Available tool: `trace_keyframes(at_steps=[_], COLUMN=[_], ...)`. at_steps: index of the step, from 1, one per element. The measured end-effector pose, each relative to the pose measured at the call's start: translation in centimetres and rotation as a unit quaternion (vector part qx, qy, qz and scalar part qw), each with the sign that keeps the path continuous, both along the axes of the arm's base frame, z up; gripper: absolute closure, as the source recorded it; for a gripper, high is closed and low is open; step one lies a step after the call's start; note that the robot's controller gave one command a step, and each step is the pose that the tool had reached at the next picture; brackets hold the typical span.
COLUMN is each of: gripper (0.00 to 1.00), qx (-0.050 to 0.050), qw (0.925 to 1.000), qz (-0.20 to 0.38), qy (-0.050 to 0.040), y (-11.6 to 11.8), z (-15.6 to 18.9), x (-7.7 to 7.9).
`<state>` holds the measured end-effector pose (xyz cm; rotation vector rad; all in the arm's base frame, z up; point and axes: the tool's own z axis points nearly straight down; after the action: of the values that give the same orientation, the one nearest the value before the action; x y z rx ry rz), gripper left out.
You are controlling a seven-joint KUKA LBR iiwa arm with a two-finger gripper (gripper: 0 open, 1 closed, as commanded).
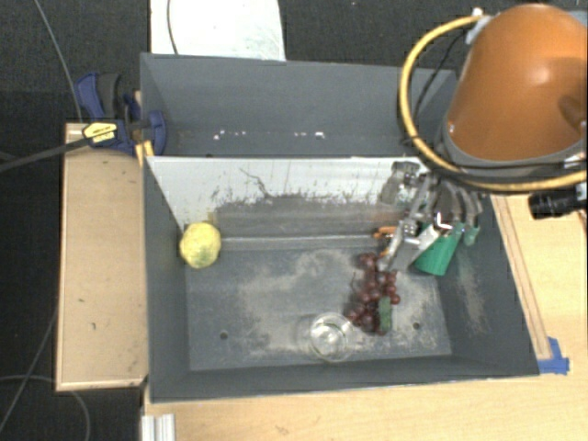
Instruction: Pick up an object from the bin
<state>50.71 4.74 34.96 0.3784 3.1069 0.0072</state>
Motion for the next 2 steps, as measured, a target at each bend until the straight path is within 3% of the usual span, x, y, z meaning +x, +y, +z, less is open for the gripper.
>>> trace_keyframes(at_steps=[1, 2], gripper=[0.00, 0.00], qx=[0.000, 0.001], qw=[0.9998, 0.9982], qz=[-0.016, -0.060], qy=[-0.0099, -0.0064], y=[-0.2, 0.9], z=[0.0, 0.9], x=[-0.4, 0.4])
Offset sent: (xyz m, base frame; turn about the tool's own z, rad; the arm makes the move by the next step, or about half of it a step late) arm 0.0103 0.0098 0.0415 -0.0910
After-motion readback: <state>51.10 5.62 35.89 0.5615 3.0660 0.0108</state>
